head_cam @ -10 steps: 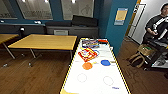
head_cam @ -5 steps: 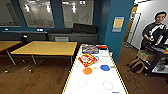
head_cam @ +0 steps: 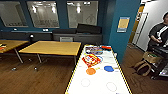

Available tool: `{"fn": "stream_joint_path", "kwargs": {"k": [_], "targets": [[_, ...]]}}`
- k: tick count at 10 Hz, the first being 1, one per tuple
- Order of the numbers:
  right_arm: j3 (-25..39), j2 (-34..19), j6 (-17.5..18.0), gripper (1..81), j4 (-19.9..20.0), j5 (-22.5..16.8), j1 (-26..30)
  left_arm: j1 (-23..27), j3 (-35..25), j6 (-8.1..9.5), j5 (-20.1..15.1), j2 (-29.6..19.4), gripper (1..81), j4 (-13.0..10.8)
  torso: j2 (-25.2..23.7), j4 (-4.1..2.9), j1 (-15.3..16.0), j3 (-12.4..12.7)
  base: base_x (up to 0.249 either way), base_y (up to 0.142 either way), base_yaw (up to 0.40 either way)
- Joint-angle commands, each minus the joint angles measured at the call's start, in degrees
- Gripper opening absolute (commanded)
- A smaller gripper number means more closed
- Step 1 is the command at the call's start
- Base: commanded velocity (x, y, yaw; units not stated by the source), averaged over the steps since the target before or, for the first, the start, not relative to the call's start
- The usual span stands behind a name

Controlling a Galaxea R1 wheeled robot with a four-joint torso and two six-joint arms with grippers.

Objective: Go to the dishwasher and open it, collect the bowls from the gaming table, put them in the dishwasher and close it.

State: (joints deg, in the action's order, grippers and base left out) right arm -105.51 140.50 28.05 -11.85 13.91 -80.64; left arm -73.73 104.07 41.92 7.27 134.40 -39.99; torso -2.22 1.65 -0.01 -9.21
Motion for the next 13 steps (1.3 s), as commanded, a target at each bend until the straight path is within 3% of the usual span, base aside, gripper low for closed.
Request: {"fn": "stream_joint_path", "kwargs": {"k": [1, 2, 4, 5, 10, 13], "targets": [[-1.6, 0.2, -0.3, 1.0, -1.6, -1.8, 1.9, 2.1, 0.6, -0.35, -0.5, -0.2, 1.0, -2.4, 0.0, -0.02, 0.0, 0.0, 0.0, 0.0, 0.0], [-3.5, 1.4, -0.3, 1.0, -1.9, -1.8, 1.5, 1.2, 1.9, -0.35, -0.5, 0.9, 1.0, -2.5, 0.0, 0.11, 0.0, 2.5, 0.0, 0.0, 0.0], [-6.8, 3.7, -0.3, 1.0, -2.7, -1.8, 0.7, -0.8, 5.6, -0.35, -0.5, 3.6, 1.0, -3.3, 0.0, 0.13, 0.0, 4.9, 0.0, 0.0, 0.0], [-8.1, 4.5, -0.3, 1.0, -2.7, -1.8, 0.4, -1.8, 7.9, -0.35, 0.8, 4.8, 1.0, -3.7, 0.0, 0.13, 0.0, 2.7, 0.0, 0.0, 0.0], [-22.2, 13.1, -0.3, 1.0, -5.5, -1.8, -3.3, -7.3, 22.1, -0.27, 7.4, 12.2, 1.0, -4.1, -0.1, 0.13, 0.0, 3.5, 0.0, 0.0, 0.0], [-30.5, 18.5, -0.3, 1.0, -6.6, -1.8, -4.3, -8.9, 26.5, -0.35, 8.2, 15.4, 1.0, -5.0, -0.1, 0.13, 0.0, 3.5, 0.0, 0.0, 0.0]]}}
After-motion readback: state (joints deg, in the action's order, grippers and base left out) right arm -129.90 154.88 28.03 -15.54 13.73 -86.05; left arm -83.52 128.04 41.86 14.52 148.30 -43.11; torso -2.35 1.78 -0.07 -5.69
